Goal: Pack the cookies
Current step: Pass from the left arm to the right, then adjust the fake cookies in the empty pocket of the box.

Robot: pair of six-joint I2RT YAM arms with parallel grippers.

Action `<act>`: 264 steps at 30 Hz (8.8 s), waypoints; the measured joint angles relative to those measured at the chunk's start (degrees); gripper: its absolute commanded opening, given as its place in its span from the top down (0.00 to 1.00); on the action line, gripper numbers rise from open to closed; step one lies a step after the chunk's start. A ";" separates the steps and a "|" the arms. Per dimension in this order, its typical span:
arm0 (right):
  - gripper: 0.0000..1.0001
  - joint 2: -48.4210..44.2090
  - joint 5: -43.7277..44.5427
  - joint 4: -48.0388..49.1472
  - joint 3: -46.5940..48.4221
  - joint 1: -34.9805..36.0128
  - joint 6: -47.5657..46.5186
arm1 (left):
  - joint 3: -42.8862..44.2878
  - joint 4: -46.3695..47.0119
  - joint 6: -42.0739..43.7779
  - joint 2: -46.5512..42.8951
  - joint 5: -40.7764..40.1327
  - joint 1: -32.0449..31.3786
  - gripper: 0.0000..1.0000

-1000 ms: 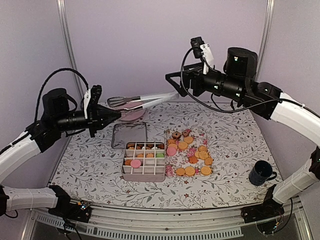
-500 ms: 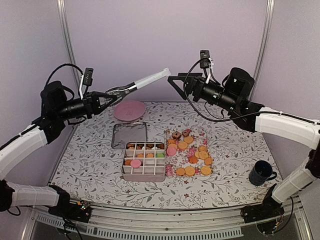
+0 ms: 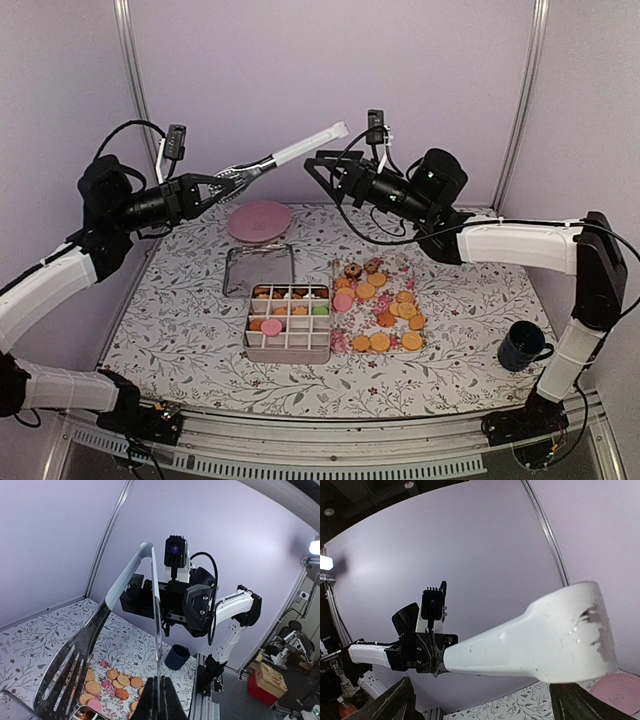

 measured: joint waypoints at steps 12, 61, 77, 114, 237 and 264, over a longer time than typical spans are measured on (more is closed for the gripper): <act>0.26 8.37 -2.23 7.56 8.52 2.23 6.01 | 2.23 1.60 -0.92 1.64 1.97 -1.07 1.00; 0.44 18.73 -3.87 27.54 15.74 0.72 28.28 | 4.39 2.73 -0.39 3.76 2.47 -0.96 1.00; 0.36 20.41 -4.39 25.79 19.50 0.70 29.31 | 4.48 2.86 0.79 3.76 1.97 -0.76 1.00; 0.25 18.53 -8.09 30.71 11.26 -4.22 34.91 | 4.48 1.70 0.94 3.74 2.64 -0.79 1.00; 0.65 12.81 22.08 -36.41 11.13 22.38 -38.97 | 20.83 -65.07 49.42 25.49 -12.83 21.33 0.13; 0.76 12.79 26.58 -35.36 9.81 22.62 -39.47 | 20.83 -65.05 48.72 25.49 -11.47 21.42 0.16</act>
